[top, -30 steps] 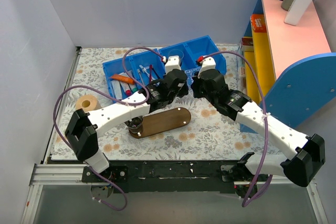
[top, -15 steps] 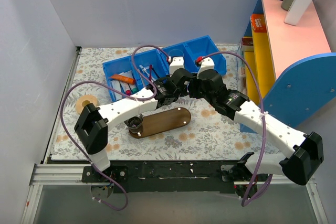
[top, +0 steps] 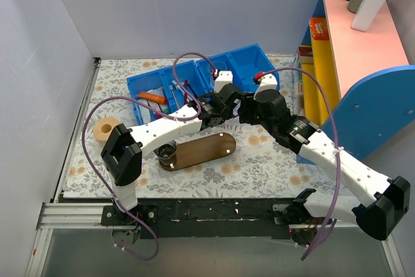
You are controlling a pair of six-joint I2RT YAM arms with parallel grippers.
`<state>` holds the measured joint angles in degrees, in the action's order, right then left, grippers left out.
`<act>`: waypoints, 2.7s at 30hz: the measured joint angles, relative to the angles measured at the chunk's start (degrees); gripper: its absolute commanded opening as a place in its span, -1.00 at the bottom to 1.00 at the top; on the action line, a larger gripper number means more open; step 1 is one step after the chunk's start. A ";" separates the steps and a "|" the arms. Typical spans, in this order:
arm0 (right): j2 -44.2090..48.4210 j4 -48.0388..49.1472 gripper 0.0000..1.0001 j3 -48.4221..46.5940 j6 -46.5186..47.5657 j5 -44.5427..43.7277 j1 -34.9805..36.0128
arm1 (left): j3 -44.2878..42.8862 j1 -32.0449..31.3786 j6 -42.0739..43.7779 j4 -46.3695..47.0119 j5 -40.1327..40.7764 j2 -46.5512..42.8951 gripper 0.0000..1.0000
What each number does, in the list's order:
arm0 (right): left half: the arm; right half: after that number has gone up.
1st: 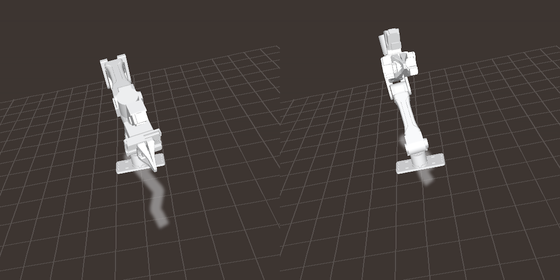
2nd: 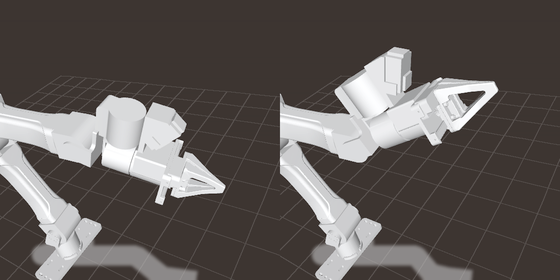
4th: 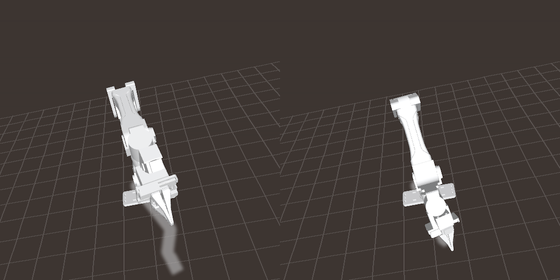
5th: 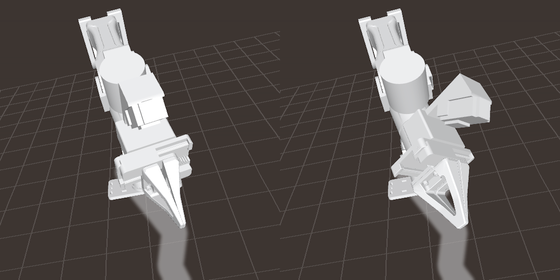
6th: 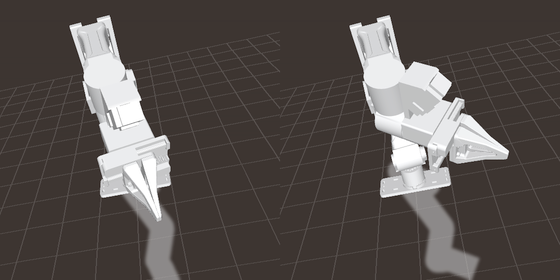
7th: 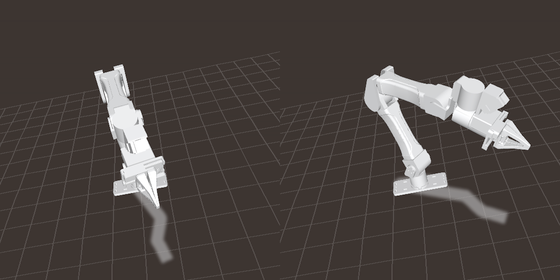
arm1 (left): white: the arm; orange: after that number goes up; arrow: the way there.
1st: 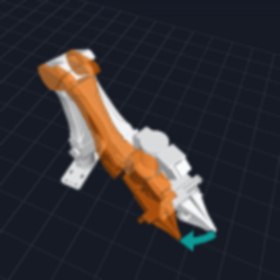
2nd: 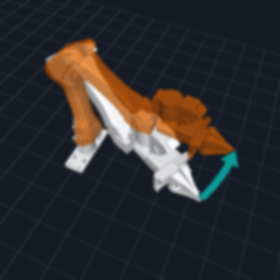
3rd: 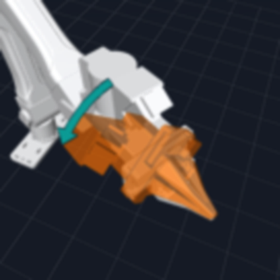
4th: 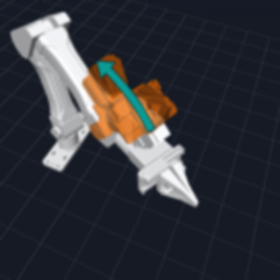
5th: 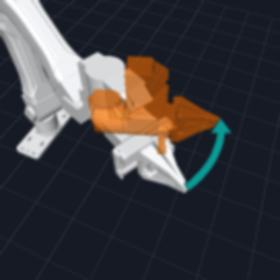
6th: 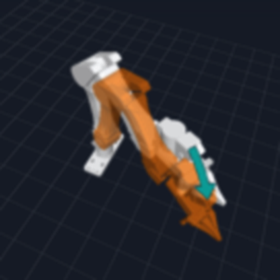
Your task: Prepare toiletry sets of a toothbrush and toothpaste on the tray
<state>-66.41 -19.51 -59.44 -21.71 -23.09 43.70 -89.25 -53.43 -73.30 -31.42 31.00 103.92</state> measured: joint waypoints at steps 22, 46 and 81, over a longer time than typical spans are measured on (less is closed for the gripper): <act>6.58 -3.67 0.10 -6.91 11.39 30.60 -11.82 | 22.45 0.07 28.26 8.22 -17.20 -30.10 -0.98; 0.87 -5.09 -0.32 -6.10 2.34 60.39 -11.82 | 27.04 0.04 40.96 1.92 -28.09 -36.96 -0.93; -0.07 8.68 -0.97 10.14 -9.99 65.29 -12.11 | 29.46 -0.33 40.15 5.88 -28.57 -36.85 0.15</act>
<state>-66.48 -10.83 -49.30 -31.70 42.19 31.59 -59.79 -53.76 -33.15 -25.54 2.44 67.07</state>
